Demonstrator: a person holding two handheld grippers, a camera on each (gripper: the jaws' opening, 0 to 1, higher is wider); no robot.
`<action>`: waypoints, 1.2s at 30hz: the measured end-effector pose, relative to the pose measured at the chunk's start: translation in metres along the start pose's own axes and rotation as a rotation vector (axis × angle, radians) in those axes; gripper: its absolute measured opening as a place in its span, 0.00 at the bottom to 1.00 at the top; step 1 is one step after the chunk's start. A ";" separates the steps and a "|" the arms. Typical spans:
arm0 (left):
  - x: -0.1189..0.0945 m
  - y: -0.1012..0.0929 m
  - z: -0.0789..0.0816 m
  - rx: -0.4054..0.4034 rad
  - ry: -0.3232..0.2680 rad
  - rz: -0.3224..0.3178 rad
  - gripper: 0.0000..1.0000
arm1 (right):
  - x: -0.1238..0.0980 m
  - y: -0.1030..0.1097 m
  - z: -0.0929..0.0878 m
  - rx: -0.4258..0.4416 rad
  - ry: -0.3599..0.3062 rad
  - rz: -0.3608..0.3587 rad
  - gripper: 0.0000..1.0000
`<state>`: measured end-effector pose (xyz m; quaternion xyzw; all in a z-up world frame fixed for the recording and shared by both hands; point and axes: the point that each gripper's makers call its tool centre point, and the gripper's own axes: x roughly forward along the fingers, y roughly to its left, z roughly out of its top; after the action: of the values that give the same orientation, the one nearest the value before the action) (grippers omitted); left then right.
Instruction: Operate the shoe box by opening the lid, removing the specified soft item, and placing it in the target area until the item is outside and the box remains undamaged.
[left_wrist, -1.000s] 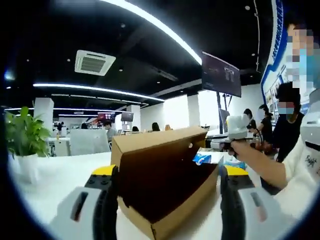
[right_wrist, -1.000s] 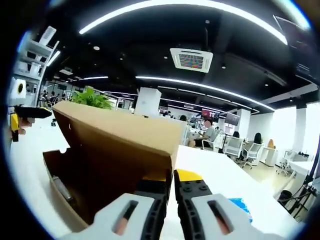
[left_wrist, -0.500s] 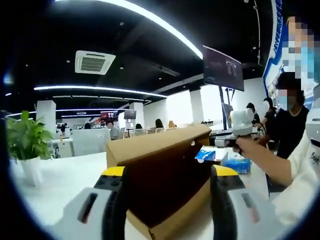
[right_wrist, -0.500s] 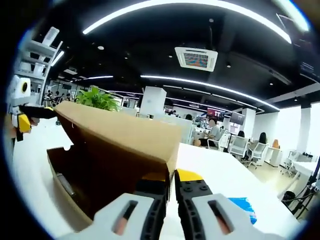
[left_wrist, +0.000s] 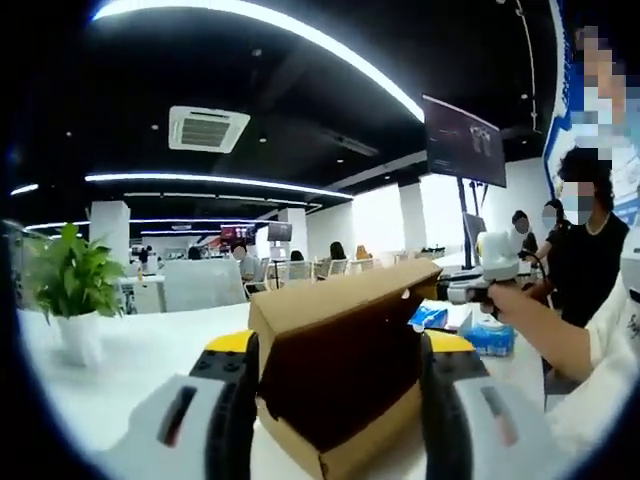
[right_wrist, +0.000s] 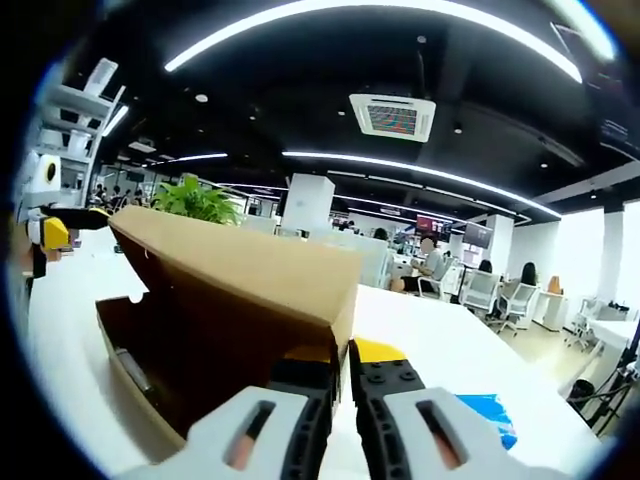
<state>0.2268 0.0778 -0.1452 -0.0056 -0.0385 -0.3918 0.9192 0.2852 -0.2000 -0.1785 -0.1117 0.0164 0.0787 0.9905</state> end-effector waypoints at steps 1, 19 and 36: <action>0.000 0.002 0.002 -0.013 -0.014 0.005 0.66 | 0.000 0.000 0.000 0.000 0.001 0.000 0.03; 0.006 0.009 -0.006 -0.037 0.017 0.021 0.57 | -0.005 0.006 -0.003 -0.024 -0.005 0.022 0.04; 0.004 0.010 -0.008 -0.043 0.024 0.031 0.57 | -0.018 0.030 -0.001 0.096 -0.011 0.283 0.32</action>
<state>0.2372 0.0814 -0.1525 -0.0211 -0.0192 -0.3784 0.9252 0.2622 -0.1741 -0.1848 -0.0605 0.0304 0.2175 0.9737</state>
